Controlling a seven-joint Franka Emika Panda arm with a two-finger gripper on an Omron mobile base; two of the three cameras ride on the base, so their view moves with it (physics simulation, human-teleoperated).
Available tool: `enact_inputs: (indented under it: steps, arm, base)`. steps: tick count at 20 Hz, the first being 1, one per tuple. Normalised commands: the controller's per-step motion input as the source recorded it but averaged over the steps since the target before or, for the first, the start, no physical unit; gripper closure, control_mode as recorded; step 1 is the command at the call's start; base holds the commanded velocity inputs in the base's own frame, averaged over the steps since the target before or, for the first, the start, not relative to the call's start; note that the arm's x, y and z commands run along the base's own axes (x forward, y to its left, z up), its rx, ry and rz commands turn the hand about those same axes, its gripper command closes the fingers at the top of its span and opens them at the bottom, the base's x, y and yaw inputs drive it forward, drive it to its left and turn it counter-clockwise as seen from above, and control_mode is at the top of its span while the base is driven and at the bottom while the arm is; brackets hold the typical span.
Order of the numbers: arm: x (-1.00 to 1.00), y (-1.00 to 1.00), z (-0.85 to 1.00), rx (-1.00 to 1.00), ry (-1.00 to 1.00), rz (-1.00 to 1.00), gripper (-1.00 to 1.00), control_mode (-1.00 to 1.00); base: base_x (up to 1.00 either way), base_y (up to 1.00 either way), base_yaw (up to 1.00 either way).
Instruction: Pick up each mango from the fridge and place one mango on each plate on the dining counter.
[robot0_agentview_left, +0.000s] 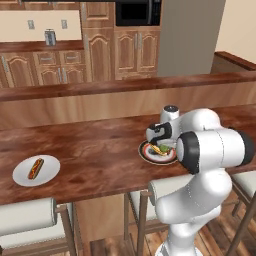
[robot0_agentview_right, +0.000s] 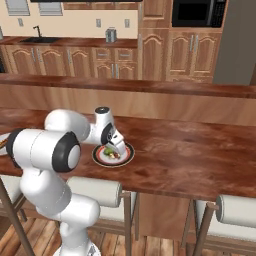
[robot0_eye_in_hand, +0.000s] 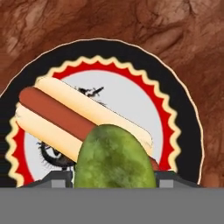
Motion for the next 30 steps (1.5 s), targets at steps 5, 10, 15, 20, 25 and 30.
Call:
enact_inputs:
  steps: [5,10,15,20,25,30]
  arm:
    - [-0.38,0.0,0.19,0.02,-0.13,0.0,-1.0,-1.0]
    - [-0.12,-0.01,0.52,0.0,-0.13,0.0,-1.0,-1.0]
    - [-0.17,0.0,0.51,0.0,-0.11,0.0,-1.0,-1.0]
    - [-0.41,0.0,0.49,0.01,-0.14,0.0,-1.0,-1.0]
    - [-0.63,0.01,0.5,0.0,-0.2,0.08,-1.0,-1.0]
    - [-0.64,0.12,0.46,0.0,-0.15,0.12,-1.0,-1.0]
  base:
    - [0.0,0.0,0.0]
    - [0.0,0.0,0.0]
    - [0.0,0.0,0.0]
    - [0.0,0.0,0.0]
    - [0.0,0.0,0.0]
    - [0.0,0.0,0.0]
